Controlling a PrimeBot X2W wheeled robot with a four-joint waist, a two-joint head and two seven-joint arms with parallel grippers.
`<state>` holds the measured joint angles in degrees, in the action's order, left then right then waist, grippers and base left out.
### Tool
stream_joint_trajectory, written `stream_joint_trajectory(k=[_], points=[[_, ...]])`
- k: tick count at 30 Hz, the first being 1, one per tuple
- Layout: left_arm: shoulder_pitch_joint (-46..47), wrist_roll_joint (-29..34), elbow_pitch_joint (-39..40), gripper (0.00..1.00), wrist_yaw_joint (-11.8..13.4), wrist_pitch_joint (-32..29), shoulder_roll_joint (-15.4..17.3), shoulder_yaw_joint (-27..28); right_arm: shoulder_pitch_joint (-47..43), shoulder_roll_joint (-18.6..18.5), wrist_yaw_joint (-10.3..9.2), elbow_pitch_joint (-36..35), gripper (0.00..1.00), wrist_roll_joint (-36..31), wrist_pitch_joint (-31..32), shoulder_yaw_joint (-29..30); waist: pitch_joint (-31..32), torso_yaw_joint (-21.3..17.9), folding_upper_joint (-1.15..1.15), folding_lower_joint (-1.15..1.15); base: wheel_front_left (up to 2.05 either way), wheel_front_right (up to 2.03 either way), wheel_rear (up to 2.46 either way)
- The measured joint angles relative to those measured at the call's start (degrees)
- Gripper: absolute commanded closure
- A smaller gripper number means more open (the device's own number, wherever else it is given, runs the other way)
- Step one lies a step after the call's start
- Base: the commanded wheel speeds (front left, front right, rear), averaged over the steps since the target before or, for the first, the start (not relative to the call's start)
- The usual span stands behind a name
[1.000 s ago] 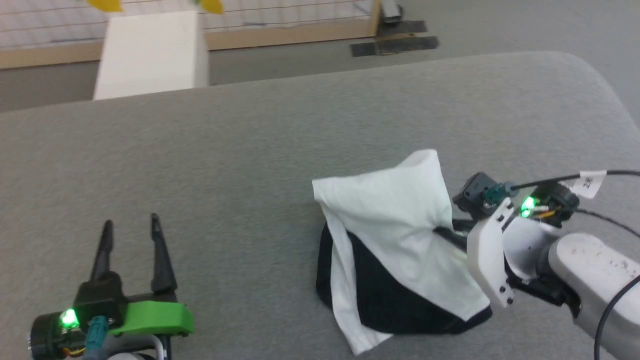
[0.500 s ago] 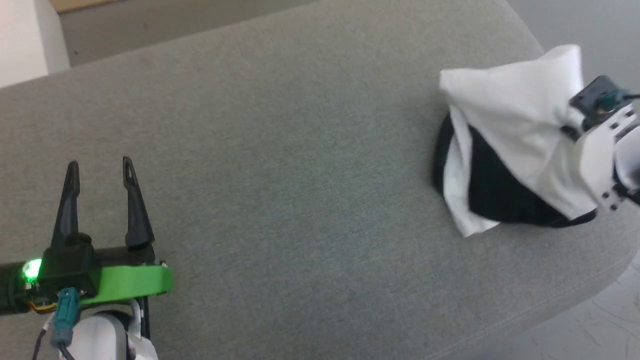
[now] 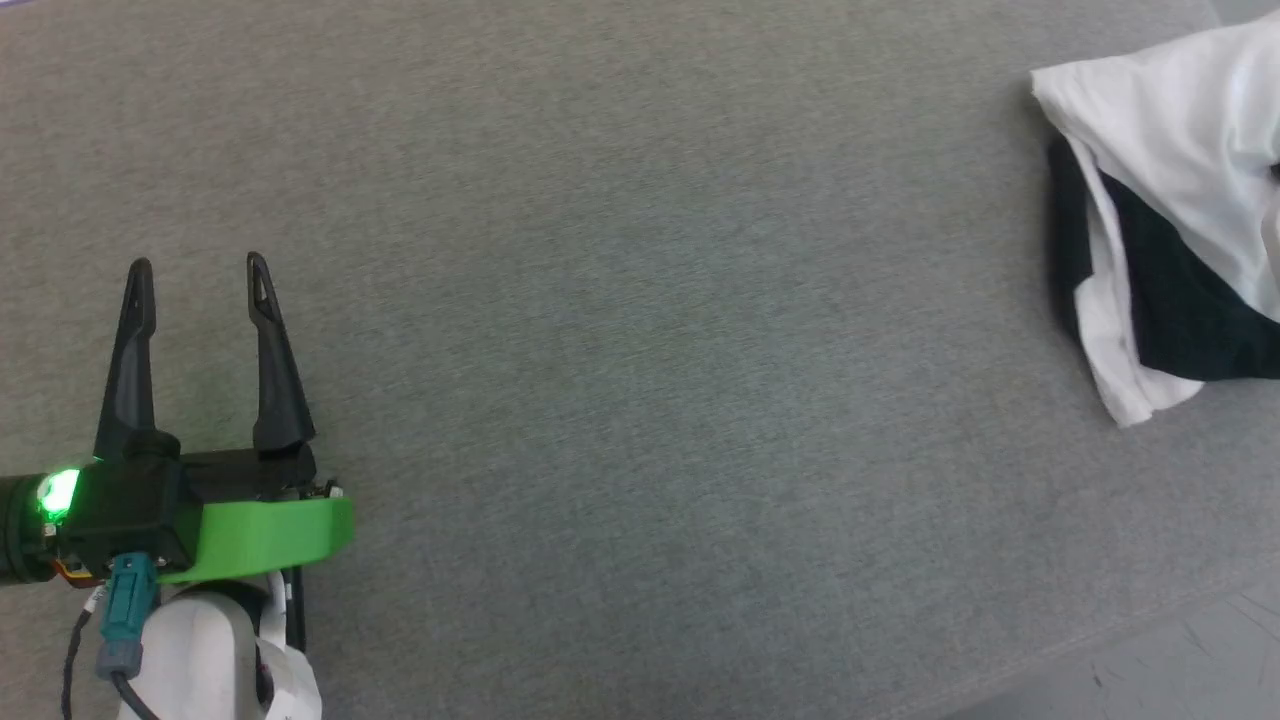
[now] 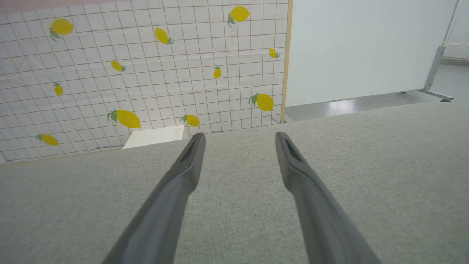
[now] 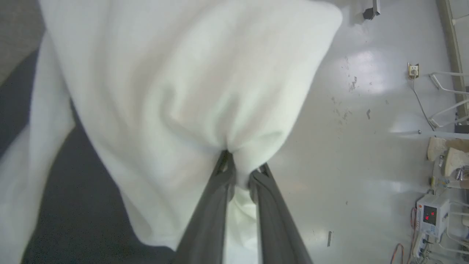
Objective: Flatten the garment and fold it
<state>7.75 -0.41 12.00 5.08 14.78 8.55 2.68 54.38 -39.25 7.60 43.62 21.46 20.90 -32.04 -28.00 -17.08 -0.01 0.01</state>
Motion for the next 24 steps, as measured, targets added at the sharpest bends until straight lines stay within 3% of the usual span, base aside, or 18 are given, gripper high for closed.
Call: stream_joint_trajectory(k=[1,2,7,11,17,24], points=[[0.0,0.0,-0.2,0.0,0.1,0.0,-0.1,0.0,0.0,0.3,0.0,0.8,0.51,-0.6,0.0,0.6,0.0,0.4,0.0,0.0,0.0,0.0,0.0],[0.0,0.0,-0.4,0.0,0.3,0.0,-0.3,0.0,0.0,0.5,0.0,1.5,0.0,-1.4,-0.6,1.4,0.3,0.7,0.0,0.0,0.0,0.0,0.0],[-0.9,-0.2,-1.5,0.0,1.1,0.0,-1.3,0.0,0.2,0.8,0.0,1.8,0.0,-6.2,-8.1,6.9,2.8,1.6,0.0,0.0,0.0,0.0,0.0],[-3.0,-0.5,-2.2,0.0,1.7,0.0,-1.6,0.5,0.3,3.5,0.0,-0.8,0.0,-10.3,-19.1,14.8,6.3,1.9,0.0,-0.01,0.0,0.0,0.0],[-5.5,-1.2,-3.1,0.0,2.1,0.0,-2.2,1.5,-2.5,12.1,0.0,-7.2,0.0,-15.8,-32.1,25.3,11.2,3.0,0.0,-0.01,0.0,0.0,0.0],[-7.0,-1.6,-4.5,0.0,2.1,0.0,-3.3,1.7,-12.3,24.0,-0.01,-19.3,0.0,-17.6,-35.6,31.4,15.7,5.9,0.0,-0.01,0.0,0.0,0.0]])
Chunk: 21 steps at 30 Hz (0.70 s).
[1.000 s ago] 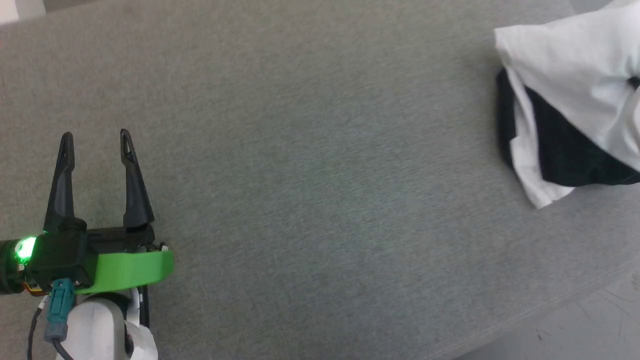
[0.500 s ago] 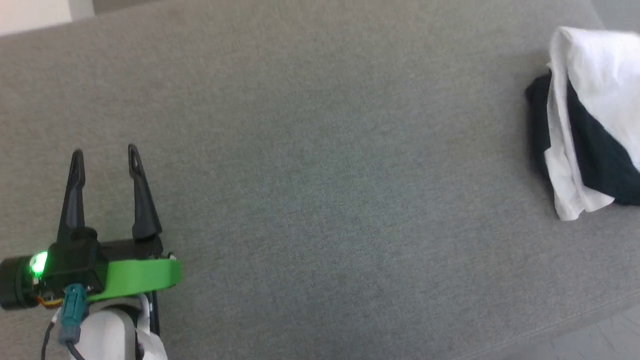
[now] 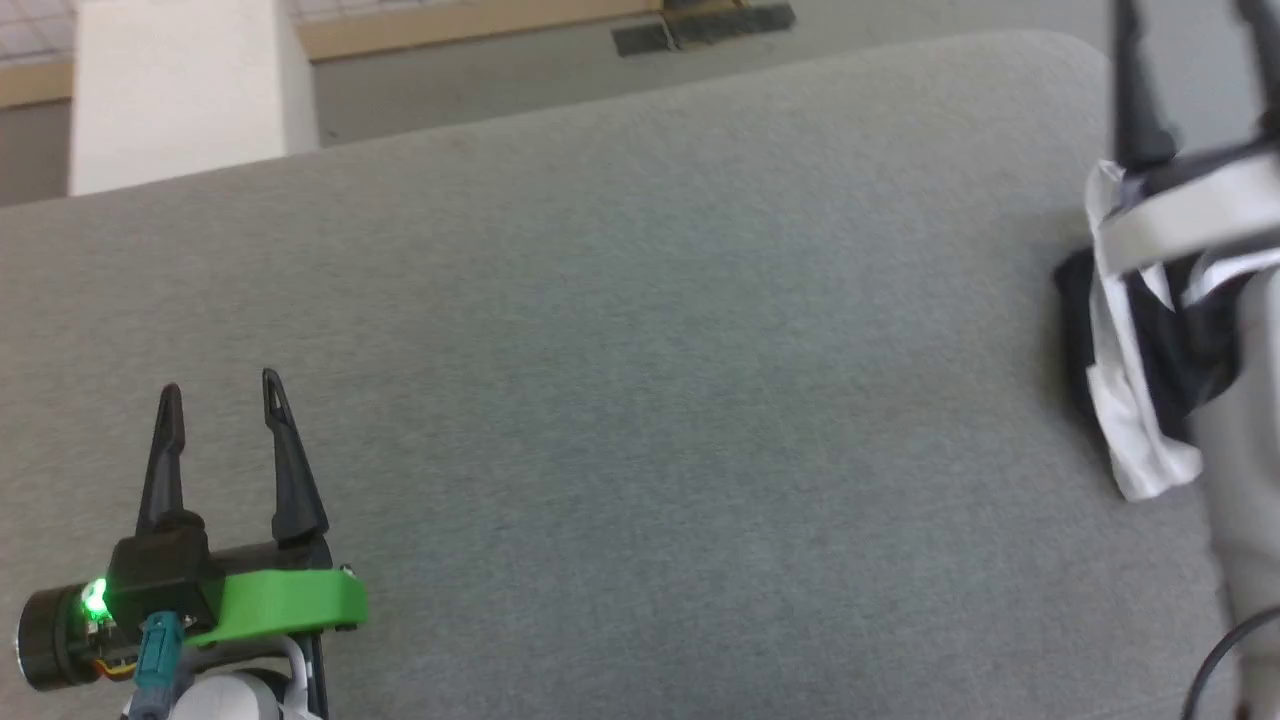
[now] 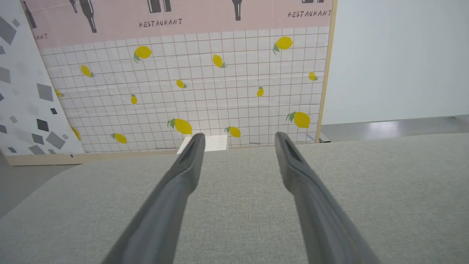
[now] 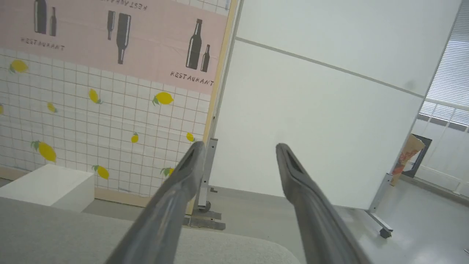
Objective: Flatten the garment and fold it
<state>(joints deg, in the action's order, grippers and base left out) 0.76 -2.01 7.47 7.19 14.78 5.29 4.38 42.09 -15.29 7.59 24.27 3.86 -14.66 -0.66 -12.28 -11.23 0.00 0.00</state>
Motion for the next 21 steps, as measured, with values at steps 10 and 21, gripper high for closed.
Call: stream_joint_trajectory(k=[10,21], points=[[-1.5,-0.2,-3.3,0.0,-0.4,0.0,-1.0,0.1,-19.4,8.6,0.0,-13.0,0.0,2.5,0.0,-0.5,4.2,5.5,0.0,0.0,0.0,0.0,0.0],[-1.8,0.0,-5.5,0.0,-1.4,0.0,-1.4,-1.4,-34.4,10.6,-0.01,-18.8,0.0,4.5,0.0,1.1,6.5,9.2,0.0,0.0,0.0,0.0,0.0]])
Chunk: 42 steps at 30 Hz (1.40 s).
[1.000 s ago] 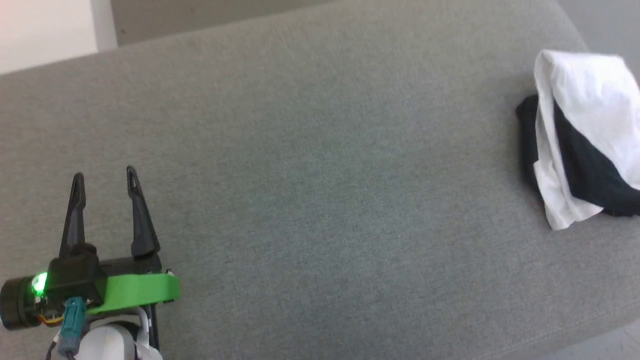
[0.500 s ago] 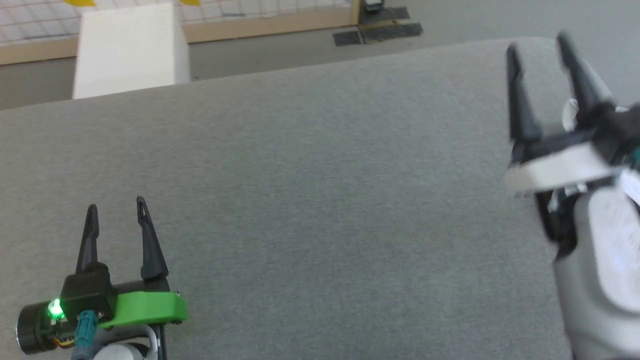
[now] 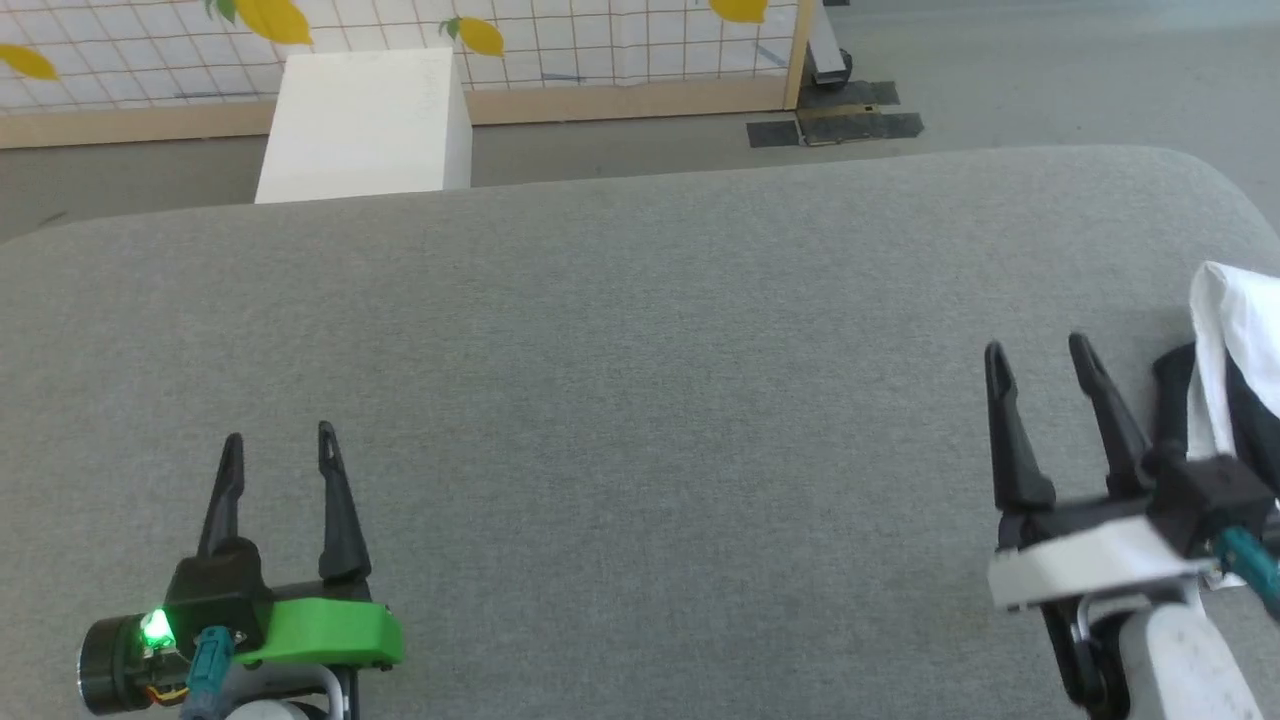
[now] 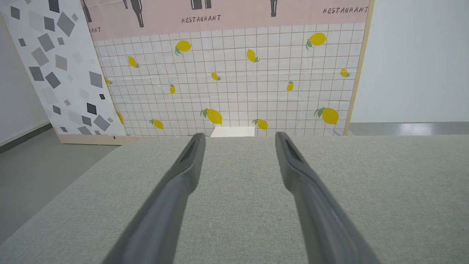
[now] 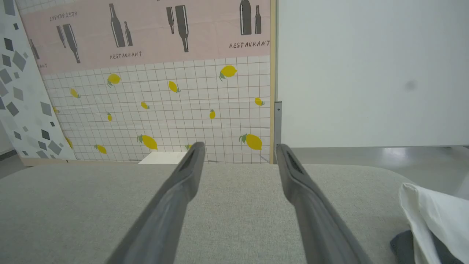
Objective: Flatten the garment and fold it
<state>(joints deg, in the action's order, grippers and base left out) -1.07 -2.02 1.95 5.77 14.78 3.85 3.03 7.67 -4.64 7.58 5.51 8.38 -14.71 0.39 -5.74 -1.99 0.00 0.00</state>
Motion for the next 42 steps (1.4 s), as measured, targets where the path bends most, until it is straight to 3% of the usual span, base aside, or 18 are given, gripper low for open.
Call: stream_joint_trajectory(k=[8,9,42], points=[[-0.2,-0.8,-0.5,0.0,-1.1,0.0,-0.2,0.0,-6.4,1.2,0.0,-6.4,0.0,-2.0,0.0,-0.6,0.1,0.4,0.0,0.0,0.0,0.0,0.0],[-0.2,-0.8,-0.7,1.0,-1.1,-0.1,-0.2,0.1,-6.4,1.3,0.01,-6.4,1.0,-2.0,0.0,-0.6,0.1,0.3,0.0,0.0,0.0,0.0,0.0],[-0.1,-0.5,-1.0,1.0,-2.0,-3.4,-0.3,-0.6,-6.4,1.3,0.01,-6.3,1.0,-2.9,3.2,-0.5,1.4,0.7,0.0,0.0,0.0,0.0,0.0]])
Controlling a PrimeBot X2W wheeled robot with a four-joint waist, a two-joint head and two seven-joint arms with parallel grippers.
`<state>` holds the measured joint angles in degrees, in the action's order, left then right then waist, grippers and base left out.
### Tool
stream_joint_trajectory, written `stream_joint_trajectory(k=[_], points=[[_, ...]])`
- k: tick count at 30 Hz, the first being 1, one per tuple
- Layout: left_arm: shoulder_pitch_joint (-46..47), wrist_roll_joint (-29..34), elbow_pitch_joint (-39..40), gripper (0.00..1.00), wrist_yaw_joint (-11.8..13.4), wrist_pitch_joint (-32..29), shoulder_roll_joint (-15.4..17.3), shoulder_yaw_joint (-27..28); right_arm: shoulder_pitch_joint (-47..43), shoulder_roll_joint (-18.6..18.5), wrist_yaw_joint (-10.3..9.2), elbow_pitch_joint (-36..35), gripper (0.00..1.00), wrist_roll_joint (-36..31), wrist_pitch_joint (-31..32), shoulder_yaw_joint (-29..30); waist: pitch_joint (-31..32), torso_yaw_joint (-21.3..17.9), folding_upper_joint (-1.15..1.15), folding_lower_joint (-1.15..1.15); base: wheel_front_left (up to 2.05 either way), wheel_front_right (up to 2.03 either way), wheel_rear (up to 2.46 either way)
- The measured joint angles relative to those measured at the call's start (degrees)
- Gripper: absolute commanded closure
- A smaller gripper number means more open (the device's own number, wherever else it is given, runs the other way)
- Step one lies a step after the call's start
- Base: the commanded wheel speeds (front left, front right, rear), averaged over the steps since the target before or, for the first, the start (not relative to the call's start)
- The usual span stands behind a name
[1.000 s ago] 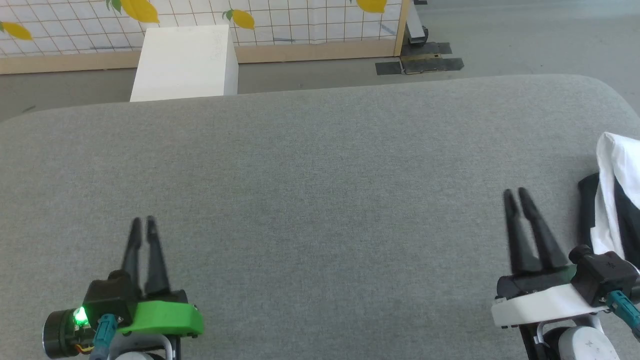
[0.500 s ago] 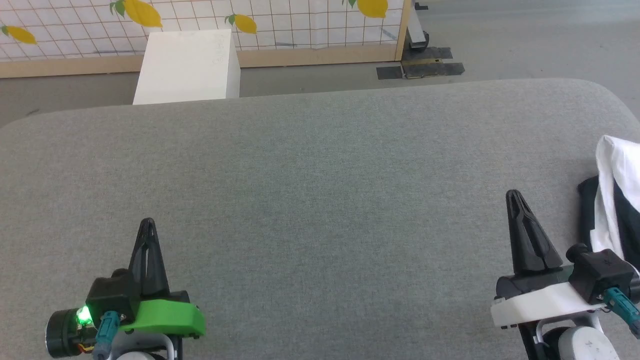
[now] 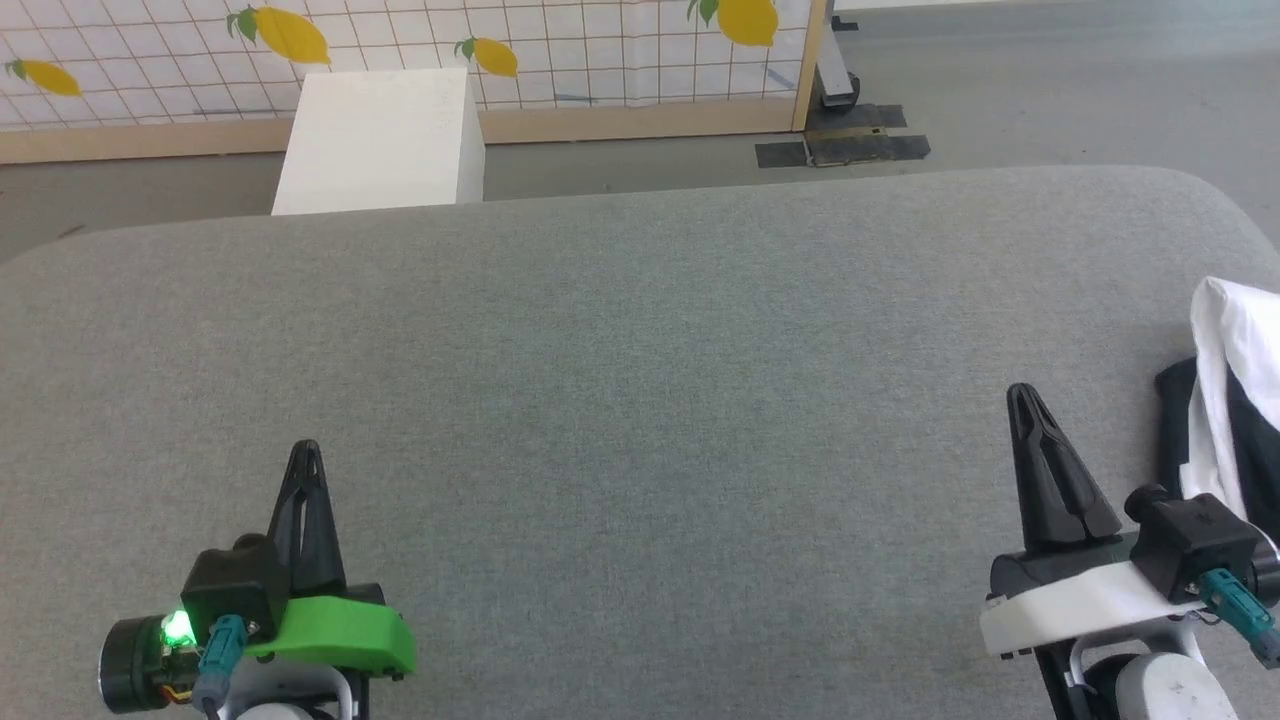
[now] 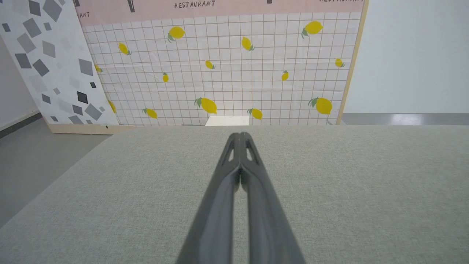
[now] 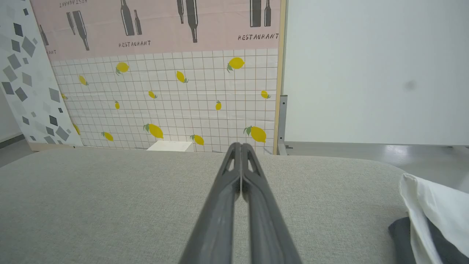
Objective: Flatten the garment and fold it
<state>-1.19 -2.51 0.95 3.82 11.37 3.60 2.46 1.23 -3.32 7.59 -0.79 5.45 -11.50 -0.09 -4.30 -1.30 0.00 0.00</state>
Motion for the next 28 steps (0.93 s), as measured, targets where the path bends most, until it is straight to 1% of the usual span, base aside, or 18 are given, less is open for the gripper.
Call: stream_joint_trajectory(k=[28], points=[[0.0,0.6,-0.2,1.0,-1.1,-3.3,0.0,-0.9,-0.1,0.1,0.0,0.1,1.0,-1.5,3.3,0.0,1.3,0.4,0.0,0.0,0.0,0.0,0.0]])
